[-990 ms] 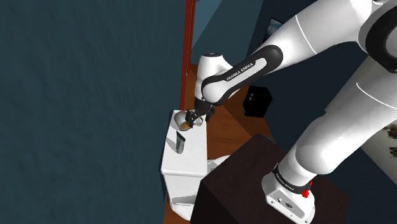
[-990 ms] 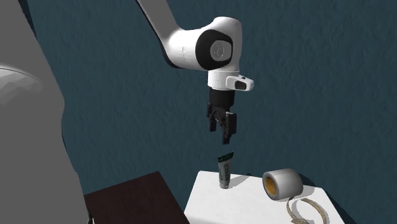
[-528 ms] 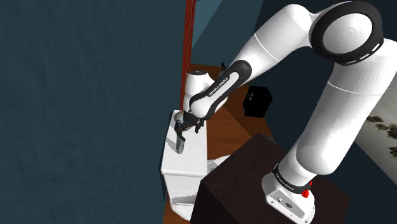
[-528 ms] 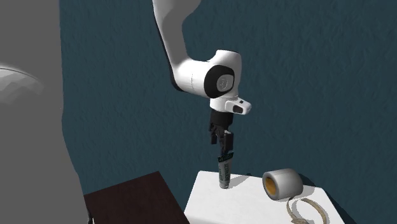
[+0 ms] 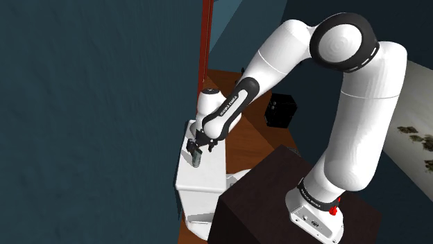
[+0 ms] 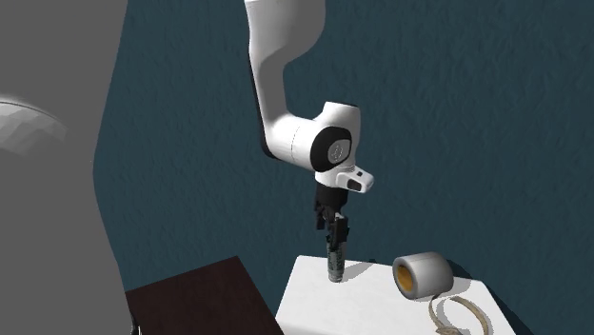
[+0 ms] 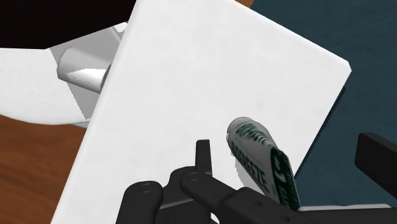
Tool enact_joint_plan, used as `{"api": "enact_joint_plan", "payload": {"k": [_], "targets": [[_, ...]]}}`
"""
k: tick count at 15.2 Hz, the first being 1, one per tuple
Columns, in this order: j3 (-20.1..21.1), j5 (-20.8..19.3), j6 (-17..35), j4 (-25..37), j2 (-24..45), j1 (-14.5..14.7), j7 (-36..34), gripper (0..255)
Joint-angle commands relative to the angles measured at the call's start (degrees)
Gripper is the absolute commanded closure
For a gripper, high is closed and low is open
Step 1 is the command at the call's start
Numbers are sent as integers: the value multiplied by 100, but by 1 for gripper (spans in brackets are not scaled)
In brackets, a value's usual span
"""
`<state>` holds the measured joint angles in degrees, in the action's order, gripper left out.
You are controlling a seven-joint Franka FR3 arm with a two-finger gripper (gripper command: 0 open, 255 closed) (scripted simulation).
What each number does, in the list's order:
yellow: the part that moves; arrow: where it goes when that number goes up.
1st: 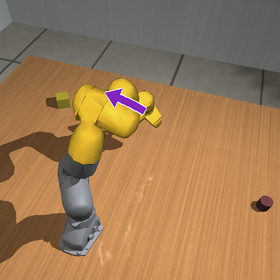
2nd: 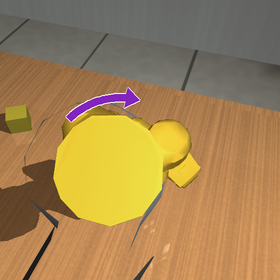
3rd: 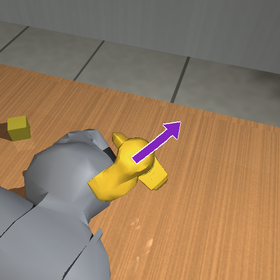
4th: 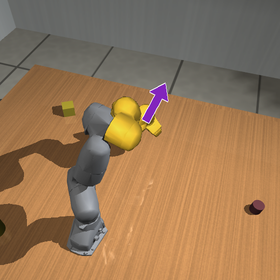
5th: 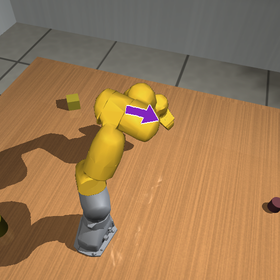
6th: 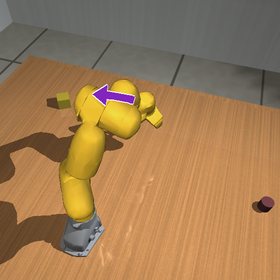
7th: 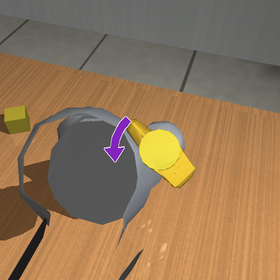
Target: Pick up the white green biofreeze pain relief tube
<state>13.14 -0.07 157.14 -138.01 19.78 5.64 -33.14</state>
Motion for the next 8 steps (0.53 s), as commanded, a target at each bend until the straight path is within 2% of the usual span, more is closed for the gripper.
{"api": "enact_joint_plan", "payload": {"k": [1, 2, 3, 8], "targets": [[-37, -45, 135, 4, 138, 31, -28, 0], [-37, -45, 136, 3, 138, 31, -27, 0], [-33, -40, 139, -16, 122, 29, -26, 255], [-33, -41, 147, -22, 123, 31, -28, 255]]}}
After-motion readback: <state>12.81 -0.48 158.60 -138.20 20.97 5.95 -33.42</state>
